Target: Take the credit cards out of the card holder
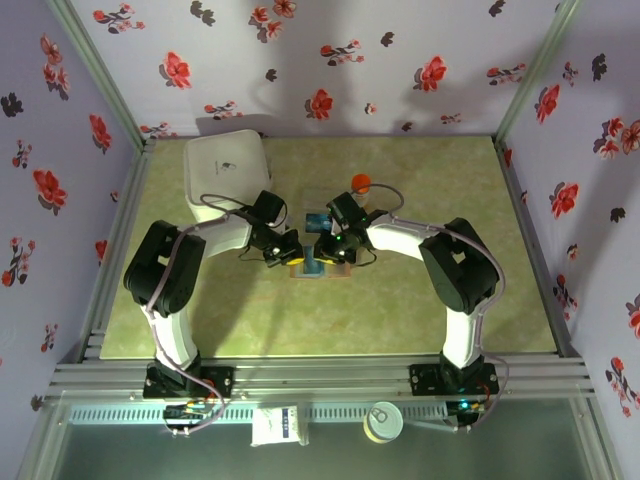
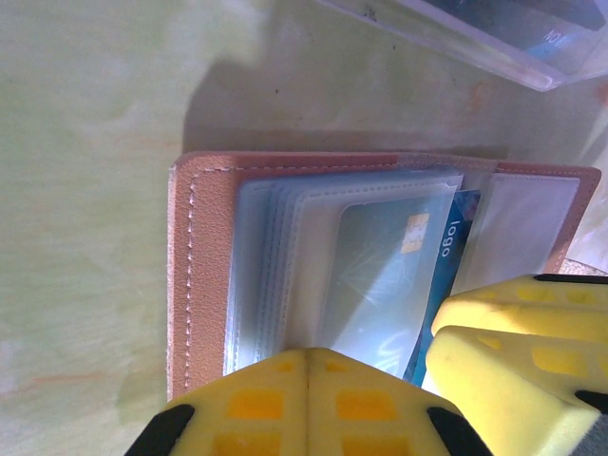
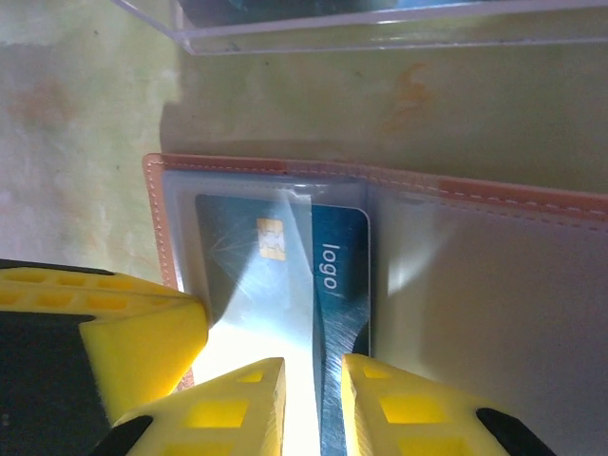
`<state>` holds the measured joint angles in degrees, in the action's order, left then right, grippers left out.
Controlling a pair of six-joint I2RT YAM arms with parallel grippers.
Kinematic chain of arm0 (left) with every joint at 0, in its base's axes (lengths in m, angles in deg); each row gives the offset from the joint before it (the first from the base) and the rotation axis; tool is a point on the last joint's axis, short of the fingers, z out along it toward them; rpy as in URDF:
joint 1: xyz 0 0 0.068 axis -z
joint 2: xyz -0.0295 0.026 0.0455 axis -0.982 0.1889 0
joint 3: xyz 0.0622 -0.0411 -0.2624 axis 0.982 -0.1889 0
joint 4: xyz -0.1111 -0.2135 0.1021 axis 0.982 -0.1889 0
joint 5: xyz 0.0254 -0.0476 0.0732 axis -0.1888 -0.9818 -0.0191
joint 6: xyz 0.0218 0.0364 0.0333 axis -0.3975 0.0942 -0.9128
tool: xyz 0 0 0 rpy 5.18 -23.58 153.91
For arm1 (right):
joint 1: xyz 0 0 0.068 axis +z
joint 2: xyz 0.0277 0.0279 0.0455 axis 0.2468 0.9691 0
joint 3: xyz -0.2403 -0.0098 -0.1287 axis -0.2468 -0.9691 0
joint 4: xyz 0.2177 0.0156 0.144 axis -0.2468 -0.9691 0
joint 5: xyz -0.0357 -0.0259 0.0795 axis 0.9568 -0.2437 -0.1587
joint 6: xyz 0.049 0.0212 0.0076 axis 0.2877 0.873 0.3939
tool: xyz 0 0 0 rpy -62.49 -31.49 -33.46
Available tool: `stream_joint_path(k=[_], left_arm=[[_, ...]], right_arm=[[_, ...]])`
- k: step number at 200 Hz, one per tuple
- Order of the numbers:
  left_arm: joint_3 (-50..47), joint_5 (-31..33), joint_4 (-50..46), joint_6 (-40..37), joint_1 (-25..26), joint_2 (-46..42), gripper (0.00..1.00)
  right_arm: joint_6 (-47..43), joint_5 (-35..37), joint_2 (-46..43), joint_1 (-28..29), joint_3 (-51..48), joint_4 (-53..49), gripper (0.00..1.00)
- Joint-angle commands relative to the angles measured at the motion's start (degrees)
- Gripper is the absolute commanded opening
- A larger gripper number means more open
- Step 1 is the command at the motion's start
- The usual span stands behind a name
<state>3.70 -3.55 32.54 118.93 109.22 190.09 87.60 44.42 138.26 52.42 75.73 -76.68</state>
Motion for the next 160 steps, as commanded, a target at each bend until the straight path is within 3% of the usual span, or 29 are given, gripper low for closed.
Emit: stream_joint_path(k=[1, 89, 160], left_arm=[[0.7, 1.3, -2.3, -1.2, 0.1, 0.4, 0.0], [2.8, 1.2, -4.5, -1.4, 0.5, -2.0, 0.0], [4.5, 1.1, -5.0, -1.3, 2.4, -0.2, 0.0]], right_arm=[[-1.3, 2.0, -1.3, -0.2, 0.8, -2.8, 0.23], [-1.1, 2.9, -5.5, -0.6, -1.2, -1.8, 0.24], [1.5, -1.1, -6.2, -2.8, -5.6, 4.1, 0.23]])
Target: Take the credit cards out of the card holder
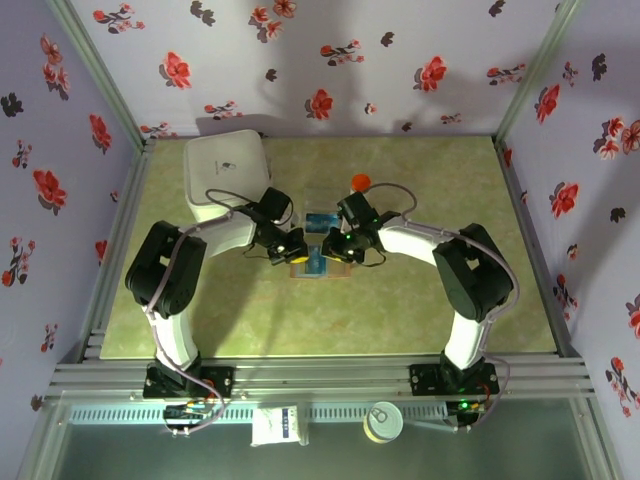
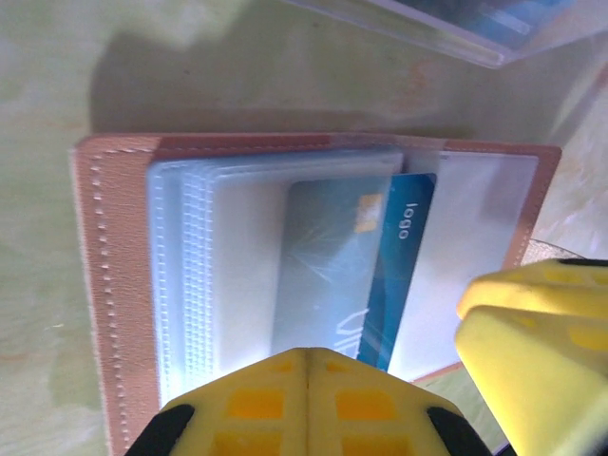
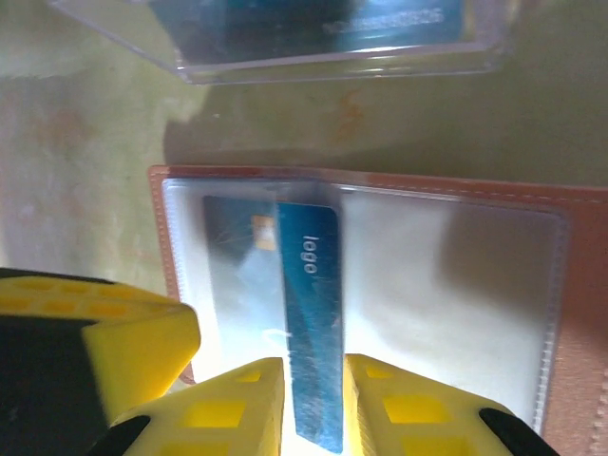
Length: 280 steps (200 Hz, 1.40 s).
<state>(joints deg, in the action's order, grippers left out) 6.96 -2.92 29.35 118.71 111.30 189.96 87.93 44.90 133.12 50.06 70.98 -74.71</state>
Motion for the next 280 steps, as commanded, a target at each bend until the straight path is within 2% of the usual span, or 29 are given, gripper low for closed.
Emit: stream_joint_path(k=[1, 182, 280], left_arm=[[1.2, 0.4, -1.8, -1.1, 0.3, -0.1, 0.0], [-0.1, 2.6, -2.6, -1.4, 0.3, 2.9, 0.0], [0.4, 2.6, -2.8, -1.3, 0.3, 3.3, 0.0]], right_arm=[[1.1, -1.6, -1.0, -0.5, -0.9, 2.1, 0.23], [1.5, -6.0, 5.1, -1.4, -1.8, 5.4, 0.25], [4.5, -9.9, 4.9, -2.1, -4.1, 12.7, 0.22]])
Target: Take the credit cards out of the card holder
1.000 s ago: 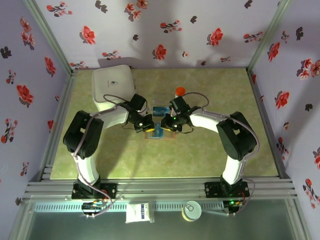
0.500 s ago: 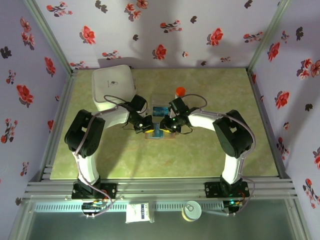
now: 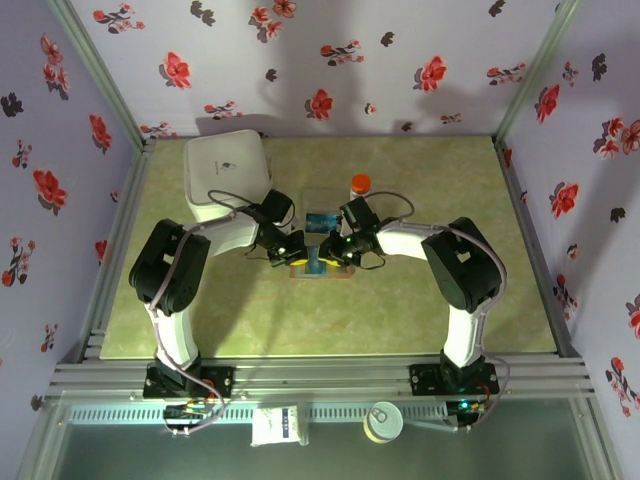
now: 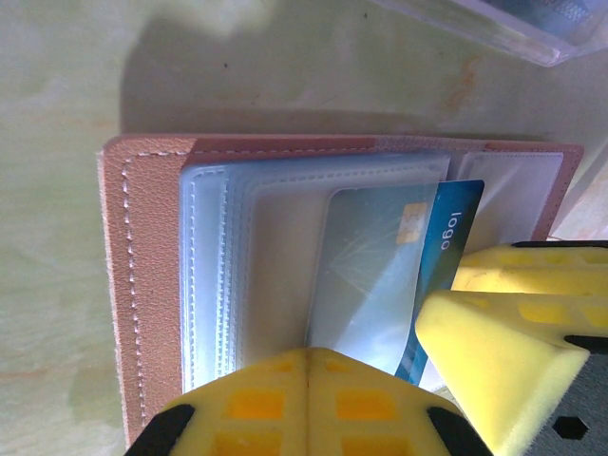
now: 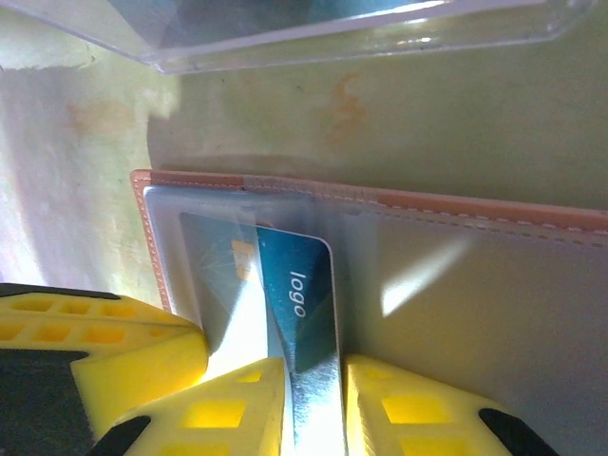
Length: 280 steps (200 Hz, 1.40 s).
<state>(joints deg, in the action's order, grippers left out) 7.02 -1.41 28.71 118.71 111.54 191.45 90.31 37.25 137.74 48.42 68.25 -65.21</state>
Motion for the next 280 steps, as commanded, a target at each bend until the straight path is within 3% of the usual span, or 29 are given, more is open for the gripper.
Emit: stream_joint_path(k=[1, 71, 128, 234, 280], left_arm=[[0.4, 1.1, -2.2, -1.3, 0.0, 1.8, 0.0], [0.5, 1.0, -1.8, -1.1, 0.0, 1.9, 0.0], [0.3, 1.0, -2.1, -1.4, -0.2, 1.6, 0.0], [1.3, 1.8, -2.2, -0.9, -0.3, -0.1, 0.0], [1.2, 2.5, -1.4, -0.3, -0.3, -1.4, 0.01]], right_arm=[[2.1, -2.3, 0.2, -0.5, -1.4, 3.3, 0.22], [3.0, -3.0, -0.1, -1.1, -3.2, 5.4, 0.13], [2.5, -1.7, -2.4, -2.6, -5.1, 4.2, 0.12], [-3.9, 2.5, -9.3, -3.2, -3.0, -6.3, 0.04], [-11.0, 3.5, -10.7, -3.5, 0.5, -12.6, 0.03]])
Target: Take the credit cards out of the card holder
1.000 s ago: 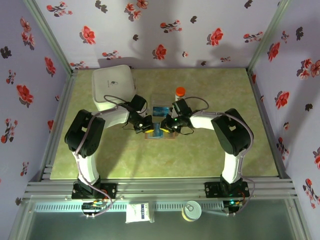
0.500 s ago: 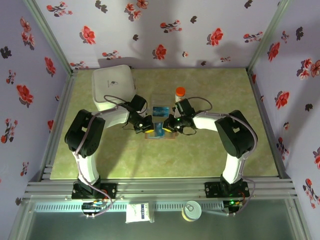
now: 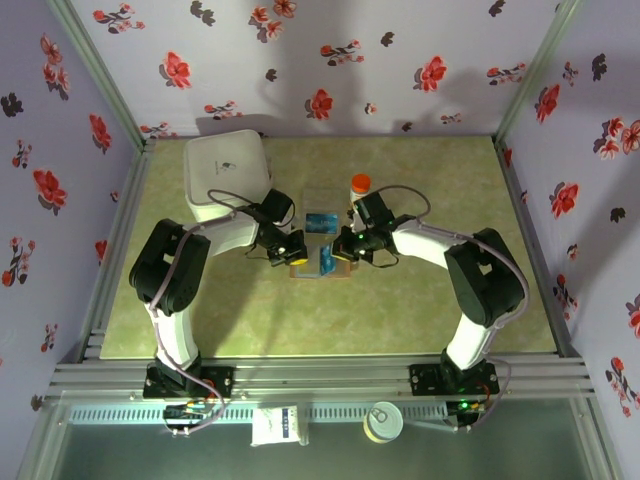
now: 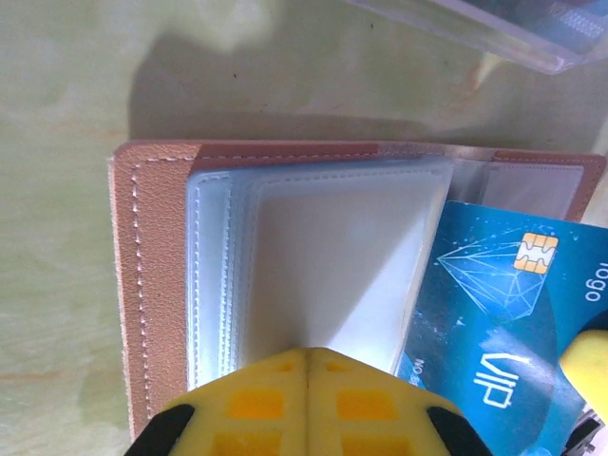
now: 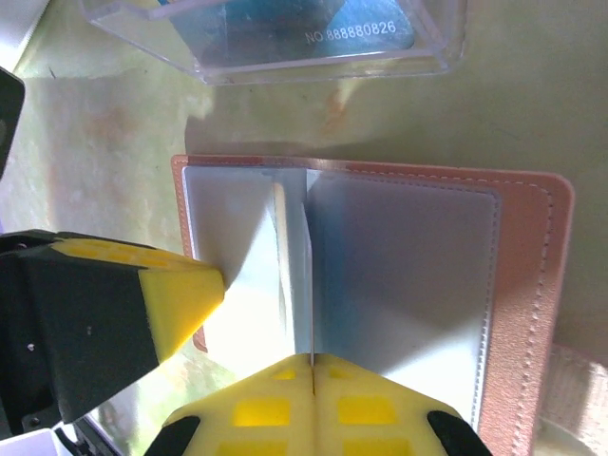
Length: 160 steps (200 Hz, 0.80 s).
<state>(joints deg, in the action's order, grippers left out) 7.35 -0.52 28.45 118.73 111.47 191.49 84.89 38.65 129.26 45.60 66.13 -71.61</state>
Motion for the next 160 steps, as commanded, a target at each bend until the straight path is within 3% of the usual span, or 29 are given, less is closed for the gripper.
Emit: stream_joint_path(k=[1, 58, 124, 160], left_arm=[[0.8, 1.6, -1.1, -0.3, -0.2, -1.5, 0.01], [0.5, 1.8, -0.9, -0.5, -0.4, -3.2, 0.02], [-2.3, 2.3, 0.0, -0.5, -2.0, -6.2, 0.03], [-5.4, 1.7, 2.4, 0.2, -3.3, -8.4, 0.03]], right_arm=[[-5.6, 2.1, -2.2, -0.6, 2.7, -6.3, 0.03], [-19.5, 4.1, -3.1, -0.6, 9.6, -14.5, 0.0], [-45.7, 10.7, -0.8, -0.6, 19.7, -25.2, 0.0], [-65.3, 10.2, 1.7, -0.6, 25.8, -31.3, 0.0]])
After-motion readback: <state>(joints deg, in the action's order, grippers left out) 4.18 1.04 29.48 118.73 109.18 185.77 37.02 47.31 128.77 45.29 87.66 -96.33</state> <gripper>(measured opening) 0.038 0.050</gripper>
